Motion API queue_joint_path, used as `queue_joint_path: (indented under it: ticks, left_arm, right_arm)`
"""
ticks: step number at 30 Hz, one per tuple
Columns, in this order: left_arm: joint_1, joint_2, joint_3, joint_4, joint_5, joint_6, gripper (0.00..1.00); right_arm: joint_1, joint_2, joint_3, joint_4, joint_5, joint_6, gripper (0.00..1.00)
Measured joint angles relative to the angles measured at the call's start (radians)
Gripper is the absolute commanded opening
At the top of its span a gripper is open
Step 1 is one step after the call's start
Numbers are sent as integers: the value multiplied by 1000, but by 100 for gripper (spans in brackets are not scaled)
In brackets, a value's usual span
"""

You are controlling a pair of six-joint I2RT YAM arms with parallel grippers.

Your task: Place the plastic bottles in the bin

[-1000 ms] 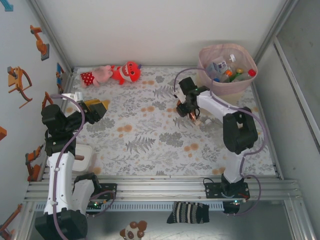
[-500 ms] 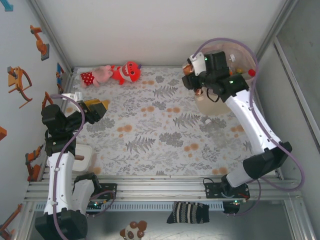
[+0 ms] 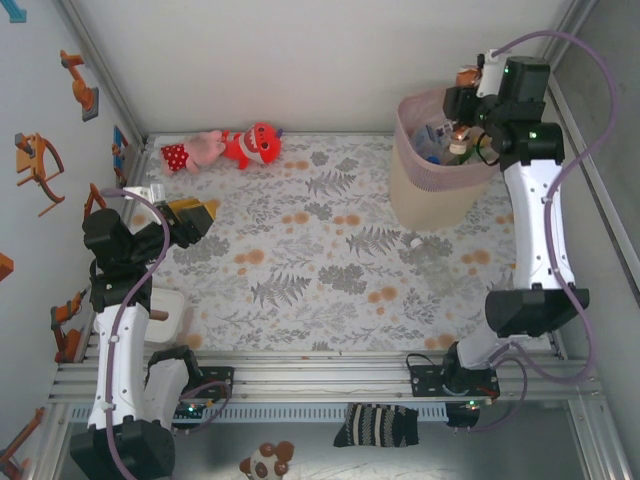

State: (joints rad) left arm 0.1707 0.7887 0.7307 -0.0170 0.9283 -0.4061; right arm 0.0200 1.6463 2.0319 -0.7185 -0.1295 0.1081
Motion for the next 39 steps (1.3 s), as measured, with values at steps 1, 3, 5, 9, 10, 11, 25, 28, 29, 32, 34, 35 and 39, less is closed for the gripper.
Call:
queue_joint_path:
  ticks: [1, 3, 5, 9, 10, 11, 25, 28, 29, 32, 34, 35, 39]
  left_arm:
    - [0, 0, 0, 0, -1, 0, 73]
    - [0, 1, 0, 0, -2, 0, 73]
    - [0, 2, 0, -2, -4, 0, 72]
    - [0, 2, 0, -4, -5, 0, 73]
    - [0, 2, 0, -4, -5, 0, 73]
    - [0, 2, 0, -5, -5, 0, 73]
    - [0, 2, 0, -6, -5, 1, 73]
    - [0, 2, 0, -6, -5, 1, 73]
    - [0, 2, 0, -6, -5, 0, 73]
    - [0, 2, 0, -6, -5, 1, 73]
    - [0, 2, 0, -6, -5, 1, 73]
    - [0, 2, 0, -6, -5, 1, 73]
    - [0, 2, 0, -6, -5, 1, 73]
  right_arm:
    - [-13, 24, 11, -1, 5, 17, 41]
    - [-32, 76, 23, -2, 17, 58, 41]
    - [-40, 119, 25, -3, 38, 103, 42]
    - [-43, 182, 21, -10, 84, 196, 43]
    - [-43, 188, 13, -7, 93, 217, 43]
    - [-43, 192, 3, -7, 98, 243, 44]
    - [-46, 154, -69, 27, 227, 416, 76]
    - [-46, 117, -70, 32, 237, 416, 73]
    - [-46, 102, -70, 38, 237, 416, 71]
    - [-46, 71, -71, 51, 236, 412, 62]
    - [-46, 58, -71, 55, 230, 401, 56]
    - [-46, 56, -71, 54, 224, 394, 53]
    - [-46, 57, -76, 38, 197, 362, 39]
